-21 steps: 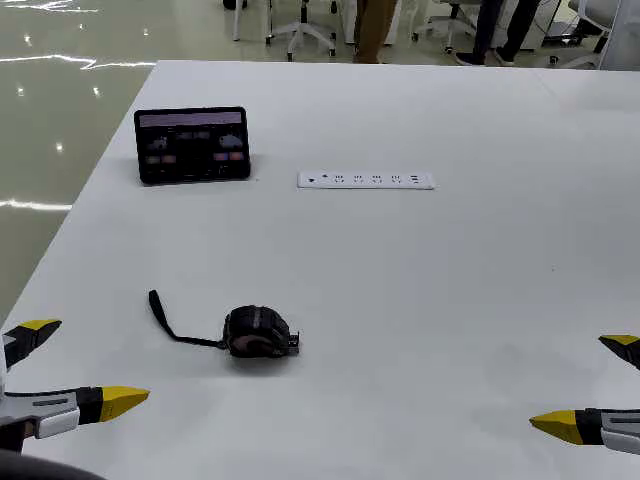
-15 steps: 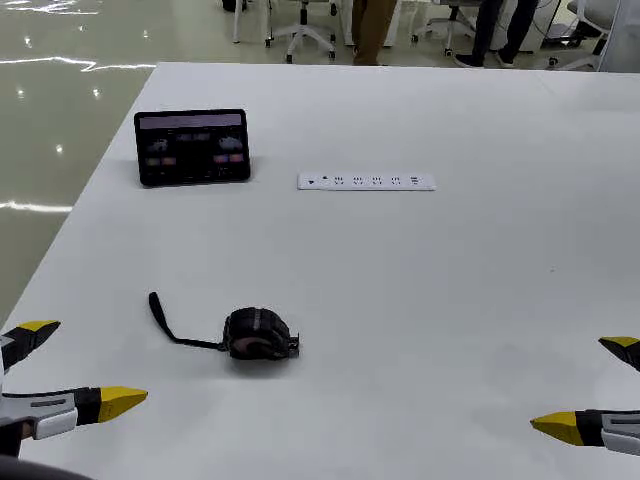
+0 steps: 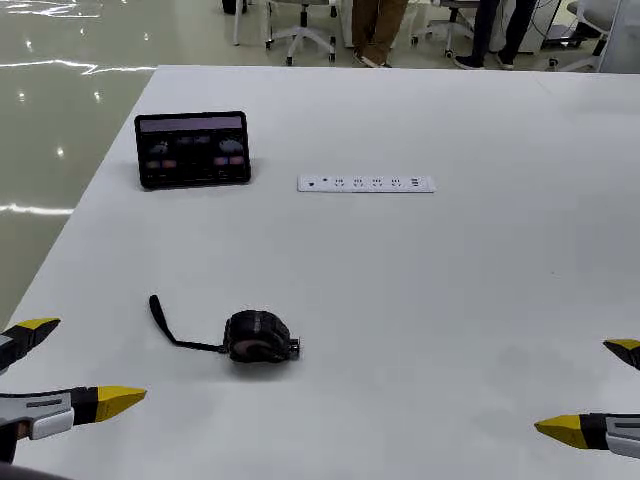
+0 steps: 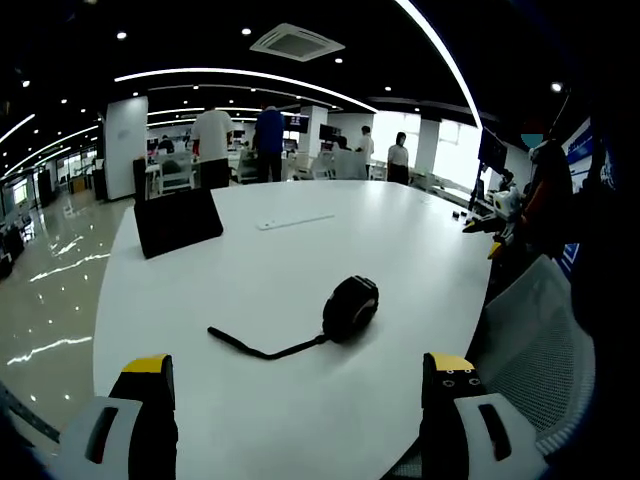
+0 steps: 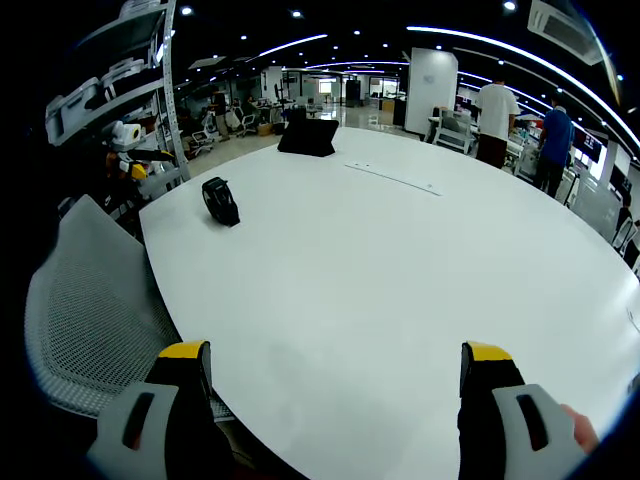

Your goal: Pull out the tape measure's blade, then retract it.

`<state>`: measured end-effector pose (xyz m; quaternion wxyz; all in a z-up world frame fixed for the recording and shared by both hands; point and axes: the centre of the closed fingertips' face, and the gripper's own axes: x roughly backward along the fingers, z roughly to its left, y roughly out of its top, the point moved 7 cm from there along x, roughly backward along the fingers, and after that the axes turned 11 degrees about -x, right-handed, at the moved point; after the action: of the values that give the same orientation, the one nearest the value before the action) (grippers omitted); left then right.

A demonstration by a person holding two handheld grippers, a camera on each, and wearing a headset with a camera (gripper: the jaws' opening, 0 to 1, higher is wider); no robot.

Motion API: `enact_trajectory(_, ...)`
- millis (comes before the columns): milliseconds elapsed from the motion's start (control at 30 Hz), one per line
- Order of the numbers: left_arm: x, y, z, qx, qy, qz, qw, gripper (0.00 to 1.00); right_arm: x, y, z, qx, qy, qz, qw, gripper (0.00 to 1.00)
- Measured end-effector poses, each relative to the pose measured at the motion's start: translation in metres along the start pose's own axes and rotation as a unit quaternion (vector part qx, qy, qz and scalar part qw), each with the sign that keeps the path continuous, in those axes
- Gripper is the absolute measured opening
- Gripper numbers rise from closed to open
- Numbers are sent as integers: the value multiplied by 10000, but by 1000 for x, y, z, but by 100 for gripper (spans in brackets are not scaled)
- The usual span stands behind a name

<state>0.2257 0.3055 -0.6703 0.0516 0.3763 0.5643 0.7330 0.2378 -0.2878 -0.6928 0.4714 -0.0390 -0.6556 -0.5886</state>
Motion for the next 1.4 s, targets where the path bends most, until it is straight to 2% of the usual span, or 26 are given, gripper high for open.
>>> enact_trajectory(400,0,1,1,-40,-74,-15,10000,100,2,8,-2,58,24,-187,9998,100)
enact_trajectory(533,-4,6,1,-119,-142,-77,9998,100,0,14,-4,156,80,-245,9995,100)
enact_trajectory(667,-11,10,1,-202,-318,39,9993,100,-1,20,-7,212,154,-181,9995,100)
enact_trajectory(700,-13,12,1,-330,-323,16,9989,100,-2,22,-7,257,155,-168,9994,100)
enact_trajectory(733,-15,14,2,-378,-274,-17,9989,100,-2,23,-8,268,179,-172,9993,100)
enact_trajectory(767,-18,16,5,-408,-123,-82,9991,100,-2,25,-8,270,199,-183,9993,100)
enact_trajectory(833,-21,17,4,-437,-285,109,9986,94,-4,26,-8,244,248,-185,9992,100)
enact_trajectory(867,-24,20,4,-479,-276,85,9984,93,-6,27,-8,238,258,-180,9992,100)
enact_trajectory(900,-26,22,5,-612,-235,42,9978,95,-6,28,-8,240,273,-175,9992,100)
enact_trajectory(933,-28,23,5,-716,-304,52,9970,96,-7,28,-7,261,294,-176,9991,100)
enact_trajectory(967,-31,24,3,-828,-497,166,9952,96,-9,29,-5,278,326,-166,9989,100)
enact_trajectory(1000,-34,25,4,-812,-436,188,9956,98,-11,29,-5,278,351,-148,9989,100)
enact_trajectory(1033,-38,26,4,-934,-426,210,9945,100,-13,30,-3,300,412,-116,9986,100)
enact_trajectory(1133,-49,30,3,-1068,-534,347,9922,100,-19,36,2,442,477,-92,9978,99)
enact_trajectory(1200,-56,34,-3,-1181,-797,301,9893,100,-24,41,5,520,544,-127,9971,99)
enact_trajectory(1267,-62,36,-5,-1286,-883,334,9872,100,-29,46,7,594,588,-149,9964,99)
enact_trajectory(1333,-70,38,-7,-1478,-1089,409,9822,100,-36,52,9,673,646,-136,9955,99)
enact_trajectory(1400,-76,39,-12,-1435,-1438,520,9778,100,-41,58,13,742,731,-158,9944,99)
